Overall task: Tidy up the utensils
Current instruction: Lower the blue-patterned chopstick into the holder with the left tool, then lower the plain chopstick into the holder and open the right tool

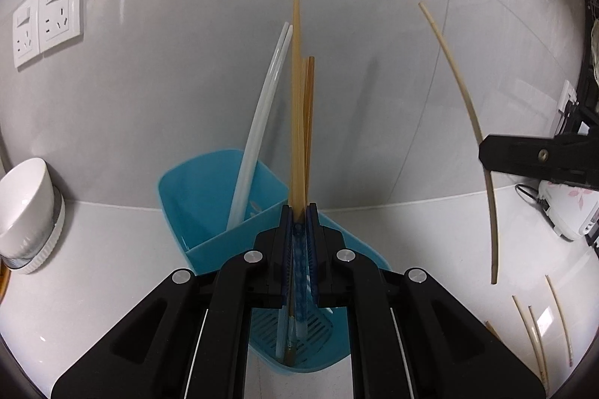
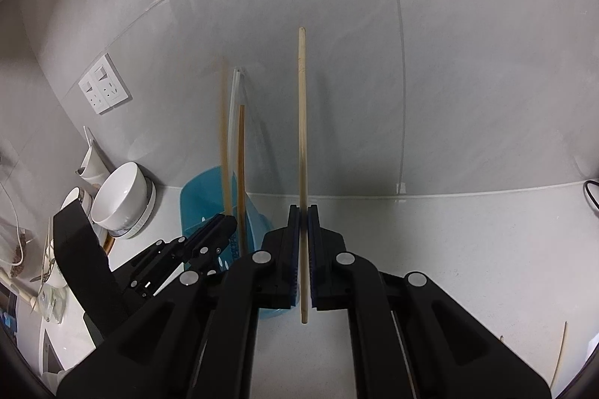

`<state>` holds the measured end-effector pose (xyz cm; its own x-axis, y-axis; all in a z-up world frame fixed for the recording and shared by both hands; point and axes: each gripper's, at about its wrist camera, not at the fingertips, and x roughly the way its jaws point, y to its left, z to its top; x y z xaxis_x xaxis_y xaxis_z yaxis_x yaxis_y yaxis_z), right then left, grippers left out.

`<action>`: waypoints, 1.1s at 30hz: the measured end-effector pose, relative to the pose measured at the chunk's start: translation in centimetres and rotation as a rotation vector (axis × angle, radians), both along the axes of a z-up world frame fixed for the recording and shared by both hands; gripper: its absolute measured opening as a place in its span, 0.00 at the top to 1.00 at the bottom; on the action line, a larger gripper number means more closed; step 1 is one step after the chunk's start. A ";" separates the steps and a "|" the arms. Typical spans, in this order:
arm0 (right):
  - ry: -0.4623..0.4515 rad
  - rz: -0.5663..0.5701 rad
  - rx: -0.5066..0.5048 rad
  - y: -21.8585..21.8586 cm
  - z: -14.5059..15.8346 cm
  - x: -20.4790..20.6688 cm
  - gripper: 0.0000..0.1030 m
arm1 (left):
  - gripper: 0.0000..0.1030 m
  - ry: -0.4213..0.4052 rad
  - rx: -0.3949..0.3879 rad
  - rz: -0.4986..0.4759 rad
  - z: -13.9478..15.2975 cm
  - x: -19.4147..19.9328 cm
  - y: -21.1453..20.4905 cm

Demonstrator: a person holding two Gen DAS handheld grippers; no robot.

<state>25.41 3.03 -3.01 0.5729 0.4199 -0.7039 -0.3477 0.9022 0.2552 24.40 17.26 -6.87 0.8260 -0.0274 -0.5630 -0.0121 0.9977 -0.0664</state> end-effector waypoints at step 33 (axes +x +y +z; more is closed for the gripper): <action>-0.123 0.103 0.135 7.1 -0.1 0.3 0.97 | 0.06 0.172 -0.004 0.198 4.6 -5.5 7.6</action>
